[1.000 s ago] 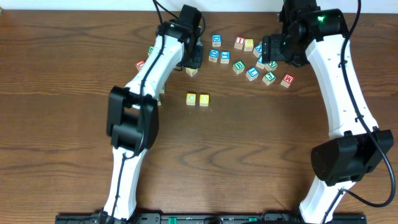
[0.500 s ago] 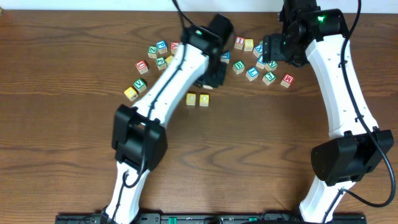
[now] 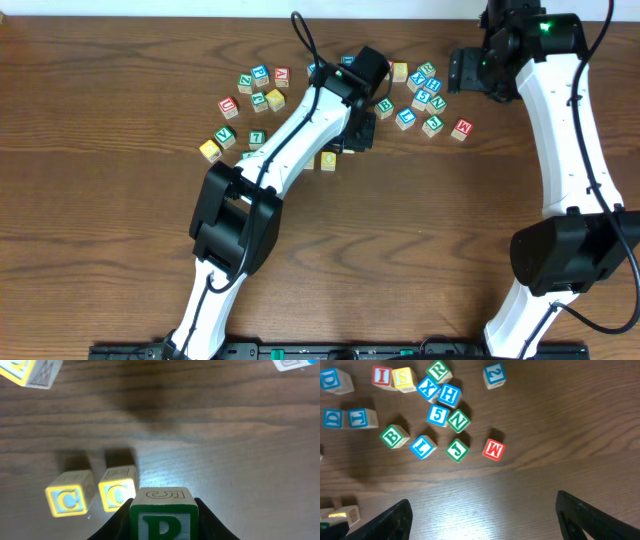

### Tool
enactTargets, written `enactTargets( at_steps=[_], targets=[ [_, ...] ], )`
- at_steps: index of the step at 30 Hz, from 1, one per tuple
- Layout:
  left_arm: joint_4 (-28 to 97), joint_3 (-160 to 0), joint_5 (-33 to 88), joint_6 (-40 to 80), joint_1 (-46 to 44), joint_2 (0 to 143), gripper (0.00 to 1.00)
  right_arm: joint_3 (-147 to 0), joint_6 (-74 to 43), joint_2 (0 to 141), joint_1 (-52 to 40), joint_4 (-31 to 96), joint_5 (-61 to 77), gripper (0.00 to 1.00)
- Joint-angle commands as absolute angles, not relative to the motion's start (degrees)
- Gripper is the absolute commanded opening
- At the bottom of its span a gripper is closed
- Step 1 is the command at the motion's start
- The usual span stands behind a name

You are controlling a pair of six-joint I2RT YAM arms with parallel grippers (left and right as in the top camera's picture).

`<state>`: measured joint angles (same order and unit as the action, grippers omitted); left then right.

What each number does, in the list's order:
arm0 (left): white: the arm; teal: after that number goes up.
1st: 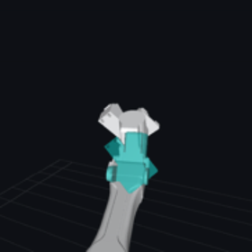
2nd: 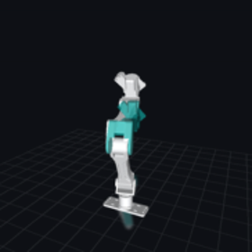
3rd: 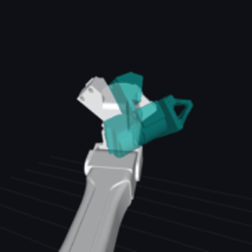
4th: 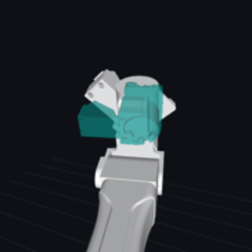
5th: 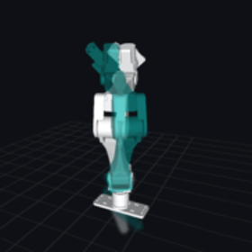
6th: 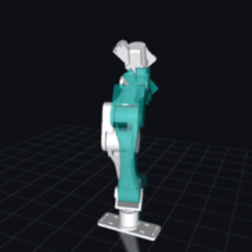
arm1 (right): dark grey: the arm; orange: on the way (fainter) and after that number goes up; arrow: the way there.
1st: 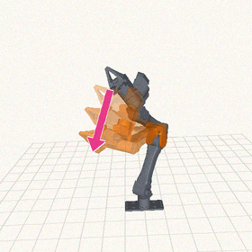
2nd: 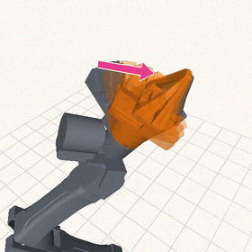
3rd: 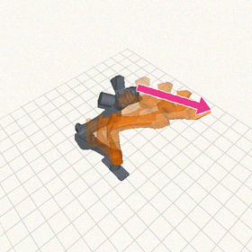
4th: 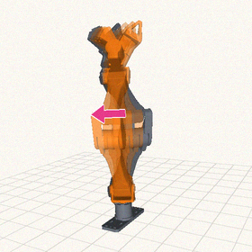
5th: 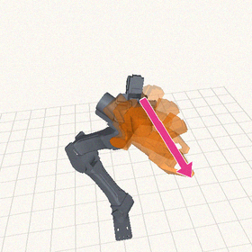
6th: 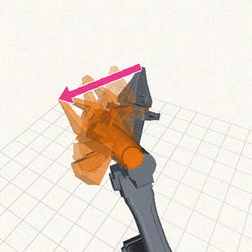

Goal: Spell out CORL
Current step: 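Carry the R block with the left gripper toward the O block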

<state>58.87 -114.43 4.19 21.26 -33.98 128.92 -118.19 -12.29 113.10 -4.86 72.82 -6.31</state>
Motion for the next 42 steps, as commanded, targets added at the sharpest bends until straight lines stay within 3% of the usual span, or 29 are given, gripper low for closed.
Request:
enactTargets(
  at_steps=[1, 18, 42],
  targets=[
    [55.79, -111.24, 4.03, 25.26, -34.11, 129.97, 0.30, -119.11, -11.53, 113.56, -4.69, 73.01, -6.94, 0.86],
    [45.80, -101.67, 0.38, 29.74, -35.88, 129.97, 0.30, -119.11, -11.53, 113.56, -4.71, 73.58, -6.44, 0.87],
    [44.82, -101.36, 0.82, 29.69, -35.99, 129.97, 0.32, -119.11, -11.53, 113.56, -4.71, 73.73, -5.85, 0.87]
  ],
)
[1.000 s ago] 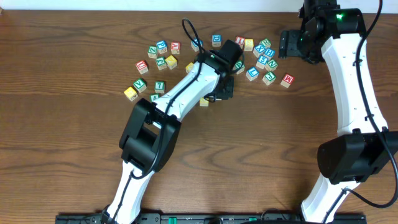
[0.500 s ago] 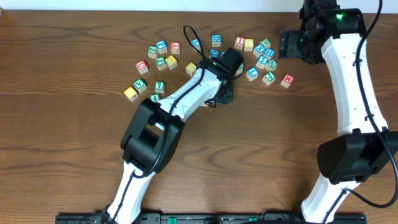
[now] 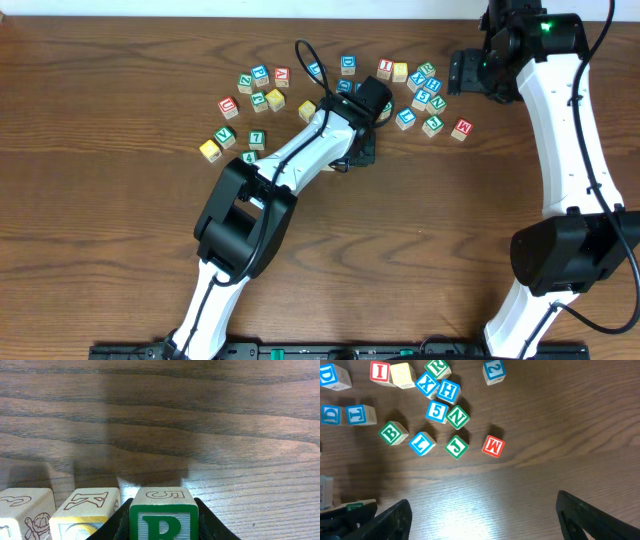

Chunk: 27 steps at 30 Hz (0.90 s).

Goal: Spell out CORL
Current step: 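Carry the R block with the left gripper toward the O block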

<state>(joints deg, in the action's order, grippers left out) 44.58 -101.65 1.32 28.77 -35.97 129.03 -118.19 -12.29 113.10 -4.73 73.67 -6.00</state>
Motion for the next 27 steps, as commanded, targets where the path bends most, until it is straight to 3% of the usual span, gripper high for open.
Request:
enactTargets(
  at_steps=[1, 27],
  targets=[
    [44.86, -101.36, 0.84, 29.71, -35.99, 129.97, 0.32, -119.11, -11.53, 113.56, -4.71, 73.73, -5.85, 0.87],
    [44.62, -101.36, 0.84, 29.71, -36.84, 129.97, 0.32, -119.11, -11.49, 113.56, -4.29, 74.06, -5.87, 0.87]
  ],
)
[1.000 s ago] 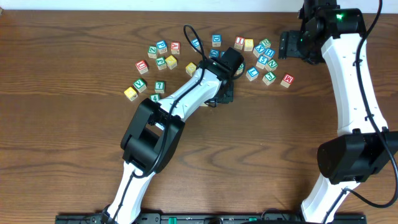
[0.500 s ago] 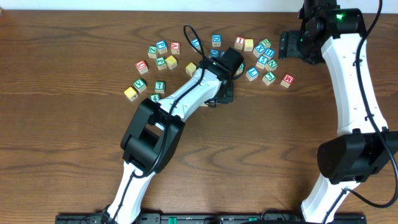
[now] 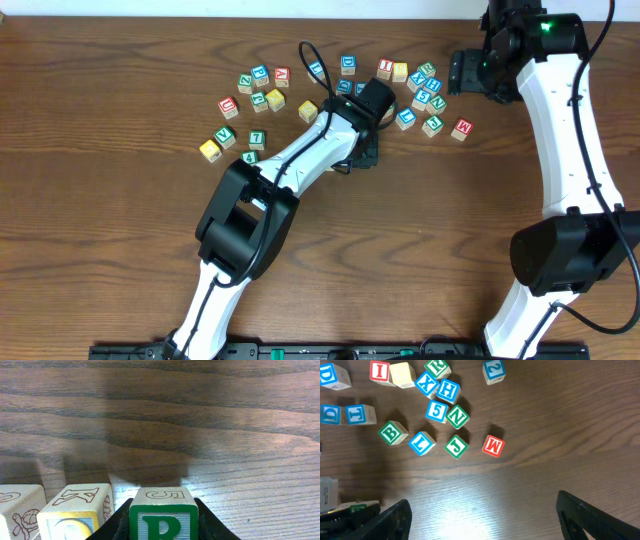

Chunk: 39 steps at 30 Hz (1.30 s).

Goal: Spell out CORL
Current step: 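Carry the R block with the left gripper toward the O block, then lower the R block right of the O block and open gripper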

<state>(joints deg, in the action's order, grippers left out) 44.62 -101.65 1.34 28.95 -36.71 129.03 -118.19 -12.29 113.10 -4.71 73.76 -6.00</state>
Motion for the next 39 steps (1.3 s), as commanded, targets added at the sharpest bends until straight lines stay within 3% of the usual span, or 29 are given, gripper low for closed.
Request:
enactTargets(
  at_steps=[1, 8, 9, 10, 30, 39],
  targets=[
    [44.62, -101.36, 0.84, 29.71, -36.84, 129.97, 0.33, -119.11, -11.51, 113.56, -4.19, 74.15, -5.87, 0.87],
    [44.60, -101.36, 0.84, 29.71, -36.84, 129.97, 0.32, -119.11, -11.49, 113.56, -4.21, 74.15, -5.87, 0.87],
    [44.58, -101.36, 0.84, 29.71, -36.84, 129.97, 0.41, -119.11, -11.49, 113.56, -4.19, 74.15, -5.87, 0.87],
    [44.58, -101.36, 0.84, 29.71, -36.84, 129.97, 0.98, -119.11, -11.49, 113.56, -4.16, 74.17, -5.85, 0.87],
    [44.05, -101.69, 0.89, 29.39, -36.84, 129.56, 0.98, -119.11, -11.51, 113.56, -4.21, 74.37, -5.85, 0.87],
    [44.10, -102.78, 8.91, 14.04, -36.84, 122.43, 0.98, -119.11, -11.51, 113.56, -4.25, 74.61, -5.41, 0.87]
  ],
)
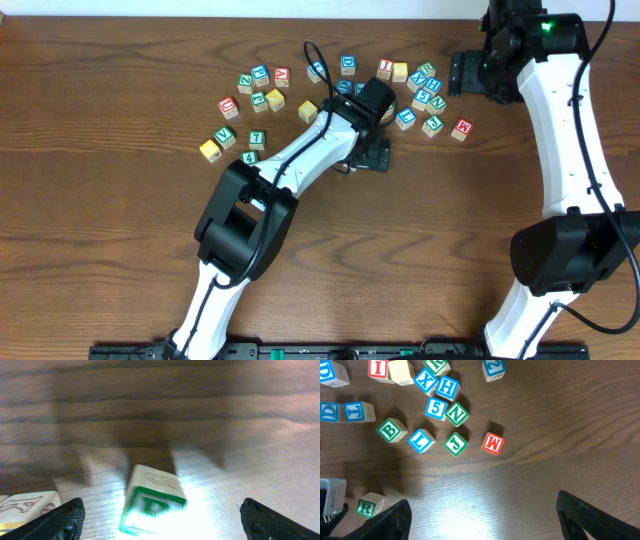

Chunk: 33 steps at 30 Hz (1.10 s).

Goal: Spell out CORL
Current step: 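Lower the R block right of the O block and open gripper, then retract the left arm back toward the upper left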

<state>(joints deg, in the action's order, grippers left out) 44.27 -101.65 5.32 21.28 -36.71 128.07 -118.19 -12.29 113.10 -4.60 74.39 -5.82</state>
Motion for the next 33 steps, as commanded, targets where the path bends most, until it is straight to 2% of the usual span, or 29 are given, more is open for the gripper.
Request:
enactTargets(
  at_steps=[1, 10, 15, 33],
  targets=[
    [44.01, -102.78, 9.61, 12.82, -36.84, 121.36, 0.98, -119.11, -11.51, 113.56, -4.25, 74.61, -5.41, 0.87],
    [42.92, -102.78, 10.37, 7.68, -36.84, 113.16, 0.98, -119.11, -11.51, 113.56, -4.27, 74.59, -5.41, 0.88],
    [42.02, -102.78, 15.03, 5.78, -36.84, 112.77, 0.97, -119.11, -11.51, 113.56, -4.27, 74.59, -5.41, 0.88],
    [41.36, -102.78, 14.33, 5.78, -36.56, 112.77, 0.98, -119.11, -11.51, 113.56, -4.60, 74.26, -1.43, 0.88]
  ],
)
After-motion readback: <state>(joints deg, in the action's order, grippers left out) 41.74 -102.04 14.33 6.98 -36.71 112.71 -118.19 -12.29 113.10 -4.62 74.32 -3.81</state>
